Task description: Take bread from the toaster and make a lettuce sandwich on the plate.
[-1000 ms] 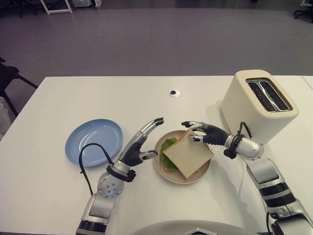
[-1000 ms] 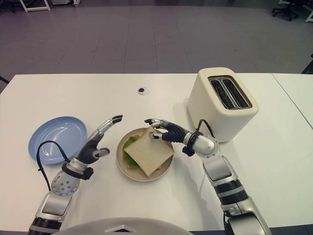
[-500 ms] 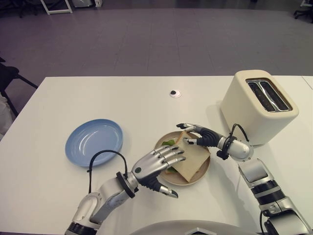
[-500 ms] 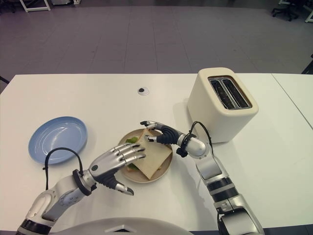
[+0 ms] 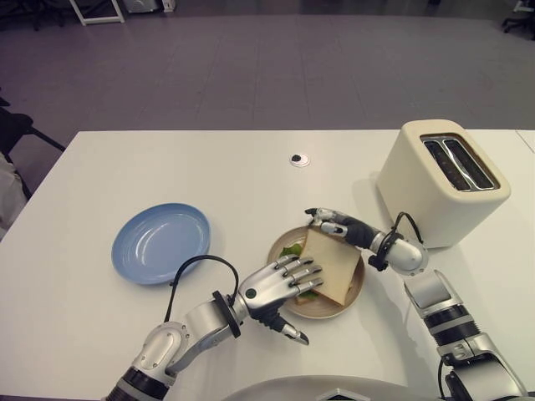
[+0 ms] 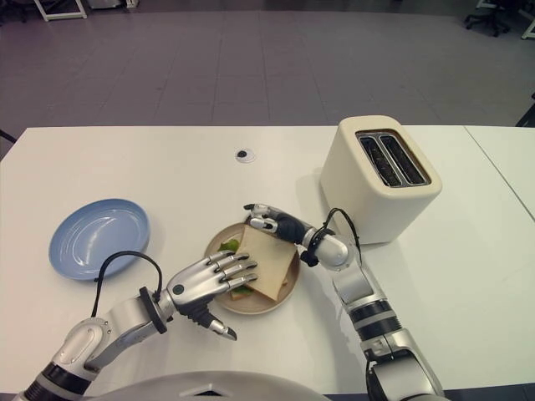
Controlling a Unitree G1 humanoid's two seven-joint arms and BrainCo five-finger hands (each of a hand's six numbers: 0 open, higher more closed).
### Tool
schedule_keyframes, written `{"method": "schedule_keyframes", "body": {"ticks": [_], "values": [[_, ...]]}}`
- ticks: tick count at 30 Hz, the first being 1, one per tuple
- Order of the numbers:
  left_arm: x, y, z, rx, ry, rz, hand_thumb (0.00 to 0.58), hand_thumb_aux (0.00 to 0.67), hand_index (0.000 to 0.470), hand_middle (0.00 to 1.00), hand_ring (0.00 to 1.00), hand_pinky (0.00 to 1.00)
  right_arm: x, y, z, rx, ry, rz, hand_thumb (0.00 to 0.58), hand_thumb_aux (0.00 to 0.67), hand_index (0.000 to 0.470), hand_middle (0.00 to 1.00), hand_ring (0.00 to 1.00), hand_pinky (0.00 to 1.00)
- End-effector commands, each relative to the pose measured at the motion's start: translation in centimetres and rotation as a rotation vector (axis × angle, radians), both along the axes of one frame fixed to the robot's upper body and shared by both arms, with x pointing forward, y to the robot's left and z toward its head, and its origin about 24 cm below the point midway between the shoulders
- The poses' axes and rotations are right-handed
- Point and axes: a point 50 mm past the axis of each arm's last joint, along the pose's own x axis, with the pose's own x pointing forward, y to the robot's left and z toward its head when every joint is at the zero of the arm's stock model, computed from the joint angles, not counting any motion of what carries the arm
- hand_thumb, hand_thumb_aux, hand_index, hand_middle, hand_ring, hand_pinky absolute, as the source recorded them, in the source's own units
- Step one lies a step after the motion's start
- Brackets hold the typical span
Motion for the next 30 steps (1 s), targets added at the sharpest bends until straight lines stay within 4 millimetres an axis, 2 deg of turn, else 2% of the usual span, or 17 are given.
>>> {"method": "schedule_keyframes", "body": {"ticks": [1, 5, 9, 12, 20, 24, 26, 28, 29, 30], "values": [[-0.8, 1.8, -2.4, 0.191, 0.100, 0.039, 0.000, 0.000, 0.000, 0.00, 0.00, 0.00, 0.4, -1.8, 3.0, 0.057, -0.135, -0.042, 0.000, 0.000, 0.000, 0.00, 0.00, 0.00], [-0.6, 2.6, -1.5, 0.198, 0.085, 0.061, 0.000, 0.000, 0.000, 0.00, 0.00, 0.00, -0.5, -4.2, 4.5, 0.059, -0.218, -0.071, 0.000, 0.000, 0.000, 0.00, 0.00, 0.00], [-0.4, 2.9, 0.2, 0.156, 0.026, 0.091, 0.000, 0.000, 0.000, 0.00, 0.00, 0.00, -1.3, -5.8, 4.5, 0.041, -0.227, -0.084, 0.000, 0.000, 0.000, 0.00, 0.00, 0.00], [-0.2, 3.4, 1.4, 0.139, -0.006, 0.111, 0.000, 0.000, 0.000, 0.00, 0.00, 0.00, -1.6, -6.2, 4.5, 0.036, -0.232, -0.084, 0.000, 0.000, 0.000, 0.00, 0.00, 0.00], [-0.3, 2.5, 4.6, -0.026, -0.122, 0.081, 0.000, 0.000, 0.000, 0.00, 0.00, 0.00, -2.3, -6.3, 4.9, 0.022, -0.264, -0.040, 0.000, 0.000, 0.000, 0.00, 0.00, 0.00], [-0.1, 3.4, 7.3, -0.092, -0.246, 0.106, 0.000, 0.000, 0.000, 0.00, 0.00, 0.00, -4.1, -6.4, 4.7, -0.063, -0.283, 0.075, 0.000, 0.000, 0.000, 0.00, 0.00, 0.00], [-0.8, 4.3, 8.1, -0.137, -0.217, 0.136, 0.000, 0.000, 0.000, 0.00, 0.00, 0.00, -5.9, -6.5, 3.8, -0.196, -0.269, 0.186, 0.000, 0.000, 0.000, 0.00, 0.00, 0.00], [-1.8, 5.4, 7.6, -0.143, -0.109, 0.167, 0.000, 0.000, 0.000, 0.00, 0.00, 0.00, -8.0, -6.5, 2.8, -0.327, -0.230, 0.310, 0.000, 0.000, 0.000, 0.00, 0.00, 0.00], [-2.6, 6.0, 6.7, -0.126, -0.015, 0.176, 0.148, 0.092, 0.065, 0.07, 0.07, 0.07, -9.2, -6.5, 2.0, -0.388, -0.197, 0.374, 0.000, 0.000, 0.000, 0.04, 0.04, 0.04], [-3.4, 6.7, 5.8, -0.101, 0.094, 0.184, 0.474, 0.384, 0.269, 1.00, 1.00, 1.00, -10.6, -6.3, 1.2, -0.428, -0.147, 0.441, 0.268, 0.179, 0.125, 0.60, 0.60, 0.60]]}}
